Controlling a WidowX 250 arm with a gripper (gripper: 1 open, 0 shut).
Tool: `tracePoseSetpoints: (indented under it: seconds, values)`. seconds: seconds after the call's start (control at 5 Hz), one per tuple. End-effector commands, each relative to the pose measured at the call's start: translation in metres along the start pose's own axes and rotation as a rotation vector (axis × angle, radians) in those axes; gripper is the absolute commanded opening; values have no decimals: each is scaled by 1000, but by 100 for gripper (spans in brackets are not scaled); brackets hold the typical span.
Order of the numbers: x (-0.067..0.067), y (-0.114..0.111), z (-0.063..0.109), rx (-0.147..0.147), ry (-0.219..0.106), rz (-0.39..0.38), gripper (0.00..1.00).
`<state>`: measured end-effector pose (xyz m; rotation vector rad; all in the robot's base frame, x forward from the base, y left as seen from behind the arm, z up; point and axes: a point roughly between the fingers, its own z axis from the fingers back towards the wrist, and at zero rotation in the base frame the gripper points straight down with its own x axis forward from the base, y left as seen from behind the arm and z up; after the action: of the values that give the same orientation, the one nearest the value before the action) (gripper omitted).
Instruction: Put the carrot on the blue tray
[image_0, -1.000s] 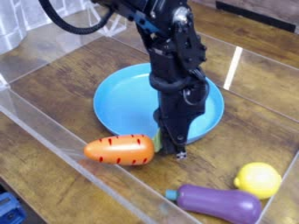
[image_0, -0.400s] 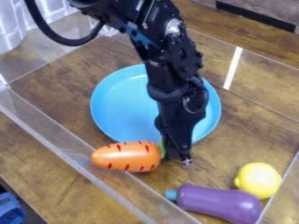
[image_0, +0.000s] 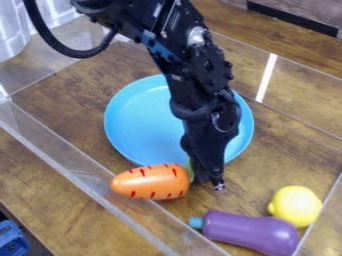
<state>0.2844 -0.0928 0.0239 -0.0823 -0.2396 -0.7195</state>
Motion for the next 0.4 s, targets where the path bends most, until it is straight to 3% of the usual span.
tracePoseSetpoints:
  seconds: [0.0, 0.2]
  values:
    - [5, -14, -2, -19, -6, 13, 0]
    - [9, -15, 7, -18, -18, 19, 0]
